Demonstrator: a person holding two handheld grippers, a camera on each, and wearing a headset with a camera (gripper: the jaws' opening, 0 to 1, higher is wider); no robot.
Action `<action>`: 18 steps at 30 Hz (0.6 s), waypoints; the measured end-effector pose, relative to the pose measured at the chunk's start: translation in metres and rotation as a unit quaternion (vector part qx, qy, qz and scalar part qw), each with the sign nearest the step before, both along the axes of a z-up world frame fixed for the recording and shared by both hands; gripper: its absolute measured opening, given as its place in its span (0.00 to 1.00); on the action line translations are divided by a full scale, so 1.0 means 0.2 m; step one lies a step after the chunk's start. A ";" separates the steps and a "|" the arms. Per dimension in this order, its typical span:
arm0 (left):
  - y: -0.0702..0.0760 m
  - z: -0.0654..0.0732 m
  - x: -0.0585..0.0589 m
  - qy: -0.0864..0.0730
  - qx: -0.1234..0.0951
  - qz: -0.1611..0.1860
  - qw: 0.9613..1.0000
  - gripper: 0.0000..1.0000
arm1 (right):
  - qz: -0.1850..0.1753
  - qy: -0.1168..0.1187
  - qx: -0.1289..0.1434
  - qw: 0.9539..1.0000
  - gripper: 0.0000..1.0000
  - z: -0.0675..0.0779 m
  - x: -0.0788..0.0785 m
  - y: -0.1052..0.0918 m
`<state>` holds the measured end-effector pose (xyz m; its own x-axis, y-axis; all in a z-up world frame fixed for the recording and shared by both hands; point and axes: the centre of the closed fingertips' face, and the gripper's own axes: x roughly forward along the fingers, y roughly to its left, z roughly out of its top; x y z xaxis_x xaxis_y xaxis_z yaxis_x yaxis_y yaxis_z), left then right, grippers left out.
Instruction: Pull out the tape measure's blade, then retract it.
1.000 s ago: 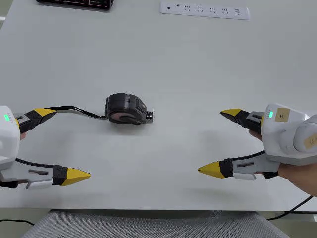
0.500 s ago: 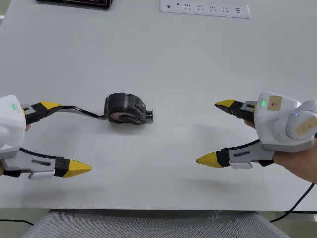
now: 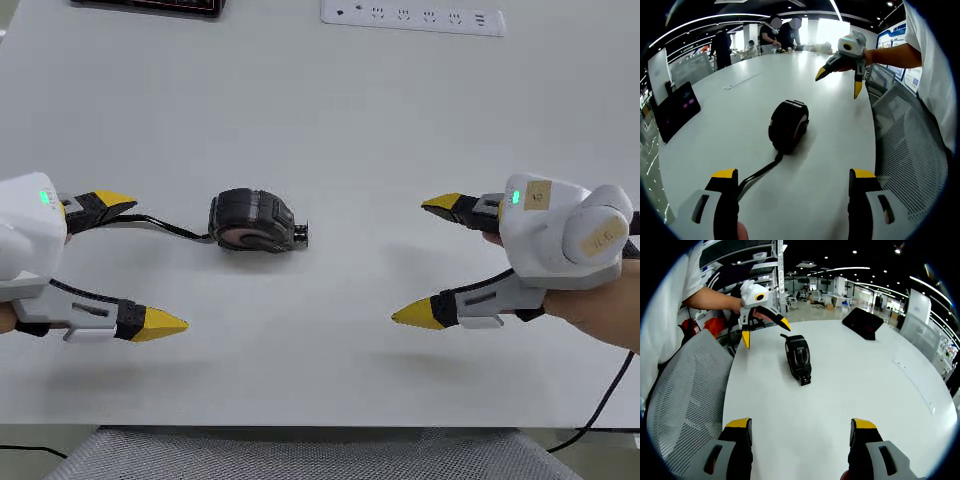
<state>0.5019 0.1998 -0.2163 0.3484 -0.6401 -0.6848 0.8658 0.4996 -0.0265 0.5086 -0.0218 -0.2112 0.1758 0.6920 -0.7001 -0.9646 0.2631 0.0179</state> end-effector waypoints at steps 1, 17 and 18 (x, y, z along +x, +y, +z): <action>0.00 0.00 0.00 -0.001 0.001 -0.002 1.000 0.87 | 0.001 0.000 0.000 1.000 0.78 0.00 0.00 0.00; -0.08 0.00 0.10 -0.004 0.018 -0.047 0.999 0.84 | 0.030 0.002 -0.016 0.999 0.77 -0.02 0.04 0.00; -0.08 0.00 0.11 -0.004 0.019 -0.050 0.999 0.83 | 0.031 0.002 -0.017 0.999 0.77 -0.02 0.05 0.00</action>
